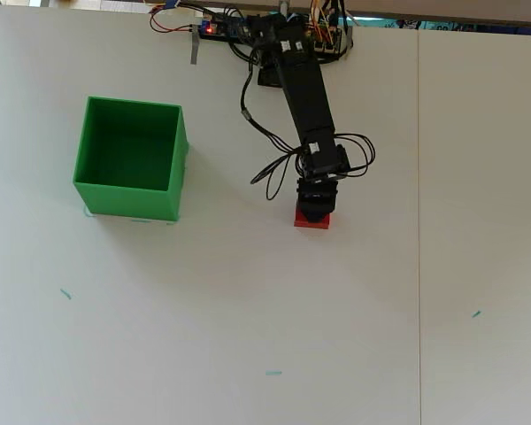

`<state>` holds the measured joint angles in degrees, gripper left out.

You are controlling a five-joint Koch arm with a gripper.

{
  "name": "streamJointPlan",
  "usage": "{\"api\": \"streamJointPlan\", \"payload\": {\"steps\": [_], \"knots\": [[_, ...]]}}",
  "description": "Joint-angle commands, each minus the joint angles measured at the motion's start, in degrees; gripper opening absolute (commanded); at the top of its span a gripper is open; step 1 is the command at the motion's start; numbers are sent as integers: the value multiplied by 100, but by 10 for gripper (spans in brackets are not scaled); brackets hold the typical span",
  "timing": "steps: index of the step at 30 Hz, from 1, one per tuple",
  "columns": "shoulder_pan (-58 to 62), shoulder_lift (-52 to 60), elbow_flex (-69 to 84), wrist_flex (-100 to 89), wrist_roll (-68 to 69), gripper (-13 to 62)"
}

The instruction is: Grasp a red block and put it in the green bin.

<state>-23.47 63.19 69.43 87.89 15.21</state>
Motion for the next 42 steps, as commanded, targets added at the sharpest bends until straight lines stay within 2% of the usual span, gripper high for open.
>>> {"api": "streamJointPlan", "payload": {"steps": [1, 18, 42], "knots": [[-70, 9, -448, 79, 79, 357], [-62, -290, -756, 272, 1160, 357], [-483, -563, -1134, 316, 1187, 356]]}}
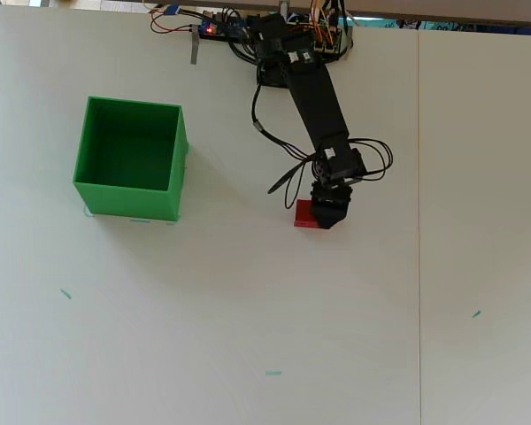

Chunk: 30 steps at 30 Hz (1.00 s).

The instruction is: Grasp a red block and put it in the green bin.

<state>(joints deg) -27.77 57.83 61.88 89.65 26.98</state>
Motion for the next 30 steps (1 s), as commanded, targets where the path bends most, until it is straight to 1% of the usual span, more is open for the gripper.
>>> {"api": "streamJointPlan", "payload": {"steps": [1, 14, 16, 18, 20, 21, 22, 23, 30], "knots": [[-53, -26, -378, 132, 9, 356], [44, -703, -756, 123, 0, 352], [53, -809, -756, 123, -9, 320], [70, -861, -756, 88, -141, 265], [70, -932, -756, 9, -431, 191], [70, -932, -747, 9, -475, 141], [62, -932, -747, 9, -475, 60], [62, -932, -729, 0, -466, 38], [281, -721, -413, -97, -536, 37]]}}
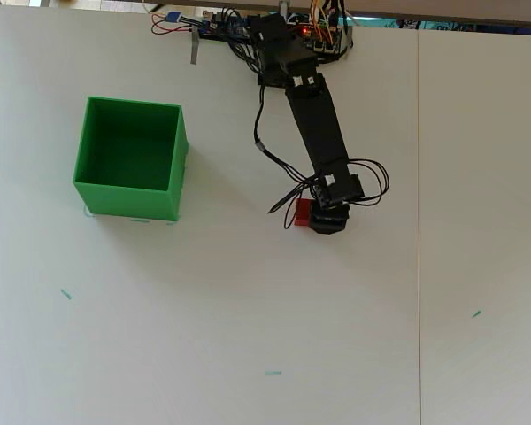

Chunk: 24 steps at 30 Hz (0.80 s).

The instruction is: Grasp a red block and put it in the green bin.

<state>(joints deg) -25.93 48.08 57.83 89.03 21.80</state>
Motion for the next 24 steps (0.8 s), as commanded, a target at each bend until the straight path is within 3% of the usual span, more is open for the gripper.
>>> {"api": "streamJointPlan", "payload": {"steps": [1, 14, 24], "knots": [[176, 431, -9, -35, -26, 37], [1582, 4087, -18, -26, -193, 37], [3190, 5177, -53, -44, -817, 37]]}}
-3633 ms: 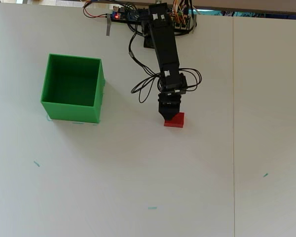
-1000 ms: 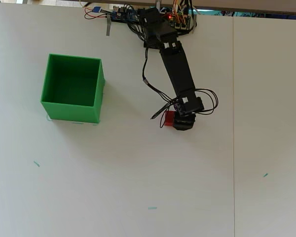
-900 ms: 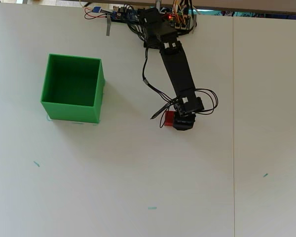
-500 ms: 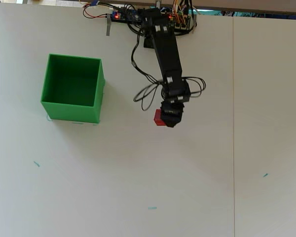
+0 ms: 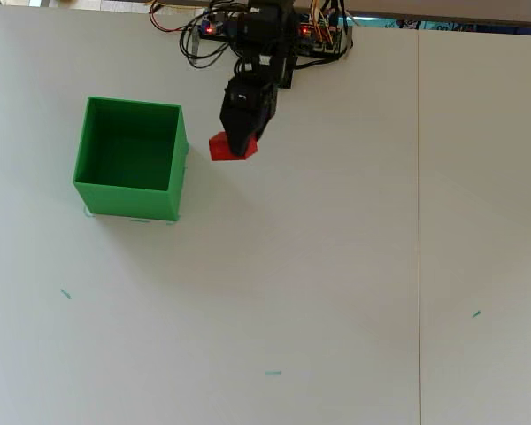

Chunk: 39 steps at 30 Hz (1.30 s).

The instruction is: Grasp a red block and put it in the green bin.

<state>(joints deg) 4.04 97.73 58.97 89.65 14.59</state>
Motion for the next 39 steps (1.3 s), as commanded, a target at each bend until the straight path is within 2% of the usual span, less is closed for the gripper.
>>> {"api": "streamJointPlan", "payload": {"steps": [1, 7, 15, 22, 31, 39], "knots": [[369, 237, -176, -105, -141, 36], [1723, 185, -176, -123, -729, 37], [2628, -202, -396, -264, -1266, 37], [3050, -870, -633, -580, -1345, 37], [3665, -923, -896, -606, -1617, 37], [3542, -940, -923, -563, -1775, 37]]}}
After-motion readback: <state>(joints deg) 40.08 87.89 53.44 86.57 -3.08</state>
